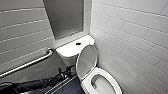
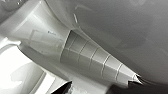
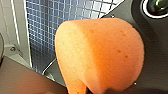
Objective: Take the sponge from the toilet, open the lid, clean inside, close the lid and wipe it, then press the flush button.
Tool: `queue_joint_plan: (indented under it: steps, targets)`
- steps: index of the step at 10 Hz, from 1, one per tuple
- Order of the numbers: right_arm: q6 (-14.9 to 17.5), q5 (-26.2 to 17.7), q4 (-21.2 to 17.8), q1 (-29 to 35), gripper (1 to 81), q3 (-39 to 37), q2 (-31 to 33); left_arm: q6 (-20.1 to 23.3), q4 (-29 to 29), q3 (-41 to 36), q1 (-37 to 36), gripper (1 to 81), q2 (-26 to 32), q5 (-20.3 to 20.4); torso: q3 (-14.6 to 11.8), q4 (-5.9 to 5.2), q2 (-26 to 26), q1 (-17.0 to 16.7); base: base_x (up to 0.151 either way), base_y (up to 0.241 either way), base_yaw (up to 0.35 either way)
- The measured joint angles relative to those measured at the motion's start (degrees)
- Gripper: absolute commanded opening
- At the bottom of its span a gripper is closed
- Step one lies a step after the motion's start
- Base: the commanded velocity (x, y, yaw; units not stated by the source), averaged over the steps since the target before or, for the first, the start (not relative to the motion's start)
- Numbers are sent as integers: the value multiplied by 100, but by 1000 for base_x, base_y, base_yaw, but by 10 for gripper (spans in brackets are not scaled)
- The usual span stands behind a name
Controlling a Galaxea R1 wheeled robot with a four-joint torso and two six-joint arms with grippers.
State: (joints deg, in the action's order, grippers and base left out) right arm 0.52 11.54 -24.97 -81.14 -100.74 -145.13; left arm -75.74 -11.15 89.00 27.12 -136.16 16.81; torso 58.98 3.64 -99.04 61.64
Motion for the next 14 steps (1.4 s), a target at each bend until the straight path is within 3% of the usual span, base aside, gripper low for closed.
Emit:
queue_joint_plan:
  steps: [2,4,6,10,14]
  targets:
    - [2,0,0,2,10,22,32,30,162,-174,88,811,623,96,0,0,2,0,0,0,0]
    - [2,2,0,2,10,26,63,44,706,-549,341,811,846,-20,0,0,0,0,0,0,0]
    - [5,-2,0,2,10,69,122,44,2154,-795,518,811,1065,-747,0,0,0,0,0,0,0]
    - [10,49,223,2,10,347,458,50,5148,-2277,1203,811,1406,-1953,-2,0,0,0,0,0,0]
    - [7,204,322,2,10,730,607,68,6710,-2454,2993,811,1827,-2560,-5,0,-2,0,0,0,0]
